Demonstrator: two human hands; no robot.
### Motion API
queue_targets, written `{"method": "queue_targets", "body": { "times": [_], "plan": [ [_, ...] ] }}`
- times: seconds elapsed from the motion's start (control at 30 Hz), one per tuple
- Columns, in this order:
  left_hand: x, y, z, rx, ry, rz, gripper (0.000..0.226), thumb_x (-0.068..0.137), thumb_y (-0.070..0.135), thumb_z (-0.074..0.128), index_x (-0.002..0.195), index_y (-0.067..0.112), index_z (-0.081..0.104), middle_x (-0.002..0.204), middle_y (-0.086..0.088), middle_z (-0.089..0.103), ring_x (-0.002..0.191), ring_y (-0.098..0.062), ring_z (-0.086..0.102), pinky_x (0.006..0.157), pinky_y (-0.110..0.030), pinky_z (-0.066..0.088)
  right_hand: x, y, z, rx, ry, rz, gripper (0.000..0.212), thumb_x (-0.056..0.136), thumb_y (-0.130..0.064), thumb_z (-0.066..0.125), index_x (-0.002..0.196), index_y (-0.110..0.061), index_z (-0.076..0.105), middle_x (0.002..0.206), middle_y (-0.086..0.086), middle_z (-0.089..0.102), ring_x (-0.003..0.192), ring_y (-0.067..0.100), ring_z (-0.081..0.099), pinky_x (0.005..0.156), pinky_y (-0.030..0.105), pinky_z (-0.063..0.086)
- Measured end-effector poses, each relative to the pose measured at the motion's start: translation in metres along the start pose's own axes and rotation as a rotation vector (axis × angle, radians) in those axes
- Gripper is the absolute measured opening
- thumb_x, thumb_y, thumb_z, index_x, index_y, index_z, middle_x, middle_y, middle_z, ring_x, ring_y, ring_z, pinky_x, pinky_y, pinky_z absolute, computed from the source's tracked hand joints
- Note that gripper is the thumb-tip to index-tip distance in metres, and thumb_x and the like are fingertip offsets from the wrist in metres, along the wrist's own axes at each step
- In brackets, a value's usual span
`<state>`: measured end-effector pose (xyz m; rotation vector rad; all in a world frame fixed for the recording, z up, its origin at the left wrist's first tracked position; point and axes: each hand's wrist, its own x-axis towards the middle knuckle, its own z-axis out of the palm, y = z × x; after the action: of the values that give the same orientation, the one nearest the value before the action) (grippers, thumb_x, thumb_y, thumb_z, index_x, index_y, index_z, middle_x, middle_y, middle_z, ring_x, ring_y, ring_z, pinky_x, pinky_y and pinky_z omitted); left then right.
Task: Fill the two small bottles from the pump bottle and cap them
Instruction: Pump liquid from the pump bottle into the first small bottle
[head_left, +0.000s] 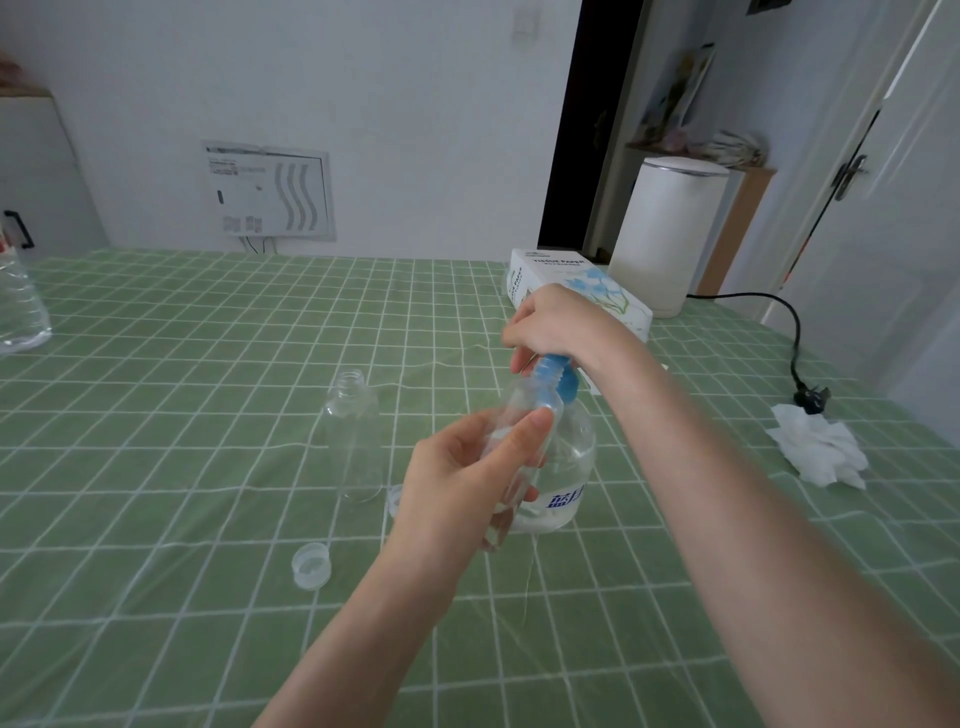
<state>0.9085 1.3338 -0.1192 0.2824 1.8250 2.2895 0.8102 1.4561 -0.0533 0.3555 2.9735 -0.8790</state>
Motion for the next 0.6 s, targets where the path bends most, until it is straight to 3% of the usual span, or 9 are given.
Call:
{"method": "queue_targets", "body": {
  "times": [0.2,0.4,0.6],
  "plan": [
    [0.0,0.0,0.001,-0.01,0.003,-0.006,0.039,0.064,0.044,0.066,0.086,0.013,0.069,0.048,0.011,0.062,0.033,0.002,0.048,0.037,-0.007,0.035,-0.002,0.0,0.002,0.013,-0.011,-0.009,0.029,0.09,-0.013,0.057,0.115,-0.001,0.064,0.106,0.012,0.074,0.106,0.028,0.069,0.095,0.039,0.053],
    [-0.001,0.002,0.001,-0.034,-0.019,0.011,0.038,0.066,0.043,0.065,0.087,0.012,0.069,0.048,0.011,0.062,0.033,0.002,0.049,0.038,-0.007,0.036,-0.002,-0.005,-0.007,0.023,0.011,-0.063,0.025,0.092,-0.015,0.057,0.11,-0.001,0.067,0.086,0.006,0.071,0.084,0.02,0.063,0.078,0.031,0.049],
    [0.0,0.0,0.001,-0.038,-0.003,0.009,0.037,0.065,0.045,0.067,0.086,0.015,0.071,0.05,0.01,0.063,0.035,0.002,0.049,0.037,-0.008,0.036,-0.002,-0.004,-0.005,0.024,-0.004,-0.046,0.025,0.092,-0.013,0.056,0.11,0.0,0.068,0.094,0.007,0.075,0.103,0.025,0.07,0.078,0.031,0.05]
  ]
}}
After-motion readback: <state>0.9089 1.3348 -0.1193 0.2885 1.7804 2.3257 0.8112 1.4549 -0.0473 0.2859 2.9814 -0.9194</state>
